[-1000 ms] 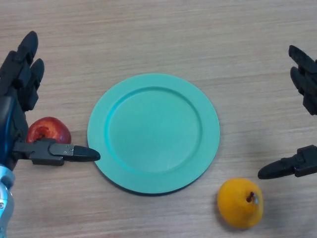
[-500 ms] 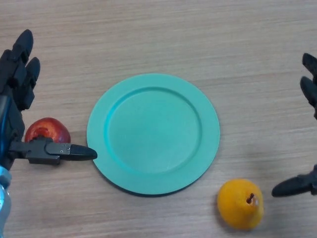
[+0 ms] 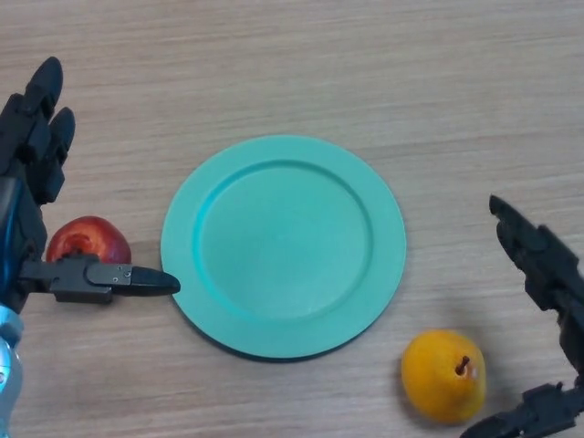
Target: Pick up the yellow pear and place it on the plate
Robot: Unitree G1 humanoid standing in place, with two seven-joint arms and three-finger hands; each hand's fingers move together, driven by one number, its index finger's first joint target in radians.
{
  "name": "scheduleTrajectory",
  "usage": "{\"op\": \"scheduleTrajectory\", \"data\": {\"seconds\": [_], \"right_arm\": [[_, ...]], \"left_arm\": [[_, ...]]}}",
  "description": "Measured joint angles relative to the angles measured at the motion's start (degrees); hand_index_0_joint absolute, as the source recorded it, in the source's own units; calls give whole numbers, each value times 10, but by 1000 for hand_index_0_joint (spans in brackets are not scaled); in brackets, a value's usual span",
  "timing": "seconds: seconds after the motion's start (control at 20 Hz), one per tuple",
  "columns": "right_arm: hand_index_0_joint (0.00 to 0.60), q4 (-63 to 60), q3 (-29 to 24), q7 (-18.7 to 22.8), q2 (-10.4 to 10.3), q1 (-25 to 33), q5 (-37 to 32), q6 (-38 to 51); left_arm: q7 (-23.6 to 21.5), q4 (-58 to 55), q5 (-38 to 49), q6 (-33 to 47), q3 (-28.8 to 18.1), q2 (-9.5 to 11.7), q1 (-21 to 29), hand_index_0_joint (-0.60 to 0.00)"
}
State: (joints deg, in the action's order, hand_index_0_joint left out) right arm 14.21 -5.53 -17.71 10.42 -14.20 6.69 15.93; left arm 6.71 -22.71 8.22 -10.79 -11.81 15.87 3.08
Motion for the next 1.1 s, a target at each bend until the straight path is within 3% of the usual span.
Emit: {"op": "scheduleTrajectory", "data": {"seconds": [0.2, 0.3, 0.65, 0.7, 0.75, 0.8, 0.85, 0.9, 0.95, 1.0, 1.1], "right_arm": [[0, -90, 22, 77, 0, 0, 33, 53], [0, -111, 38, 92, 1, 7, 68, 53], [0, -163, 97, 124, 4, 10, 77, 79], [49, -171, 103, 125, 6, 13, 77, 79], [149, -175, 103, 125, 7, 13, 77, 79], [299, -175, 103, 126, 7, 13, 77, 79], [399, -175, 103, 129, 9, 13, 77, 79], [544, -176, 103, 138, 12, 13, 78, 78], [600, -178, 101, 154, 13, 13, 97, 77], [600, -180, 92, 176, 15, 16, 150, 75], [600, -174, 86, 176, 17, 21, 152, 61]], "left_arm": [[-6, 1, -1, 1, 1, 0, 0, 0], [-8, 1, -1, 1, 2, -1, -1, 0], [-8, 1, -1, 1, 2, -2, -7, 0], [-8, 1, -1, 1, 2, -2, -7, 0], [-8, 1, -1, 1, 2, -2, -7, 0], [-8, 1, -1, 1, 2, -2, -8, 0], [-8, 1, -1, 1, 2, -2, -8, 0], [-8, 1, -1, 1, 2, -2, -8, 0], [-8, 1, -1, 1, 2, -2, -9, 0], [-8, 1, -1, 1, 2, -2, -9, 0], [-8, 1, -1, 1, 2, -2, -9, 0]]}}
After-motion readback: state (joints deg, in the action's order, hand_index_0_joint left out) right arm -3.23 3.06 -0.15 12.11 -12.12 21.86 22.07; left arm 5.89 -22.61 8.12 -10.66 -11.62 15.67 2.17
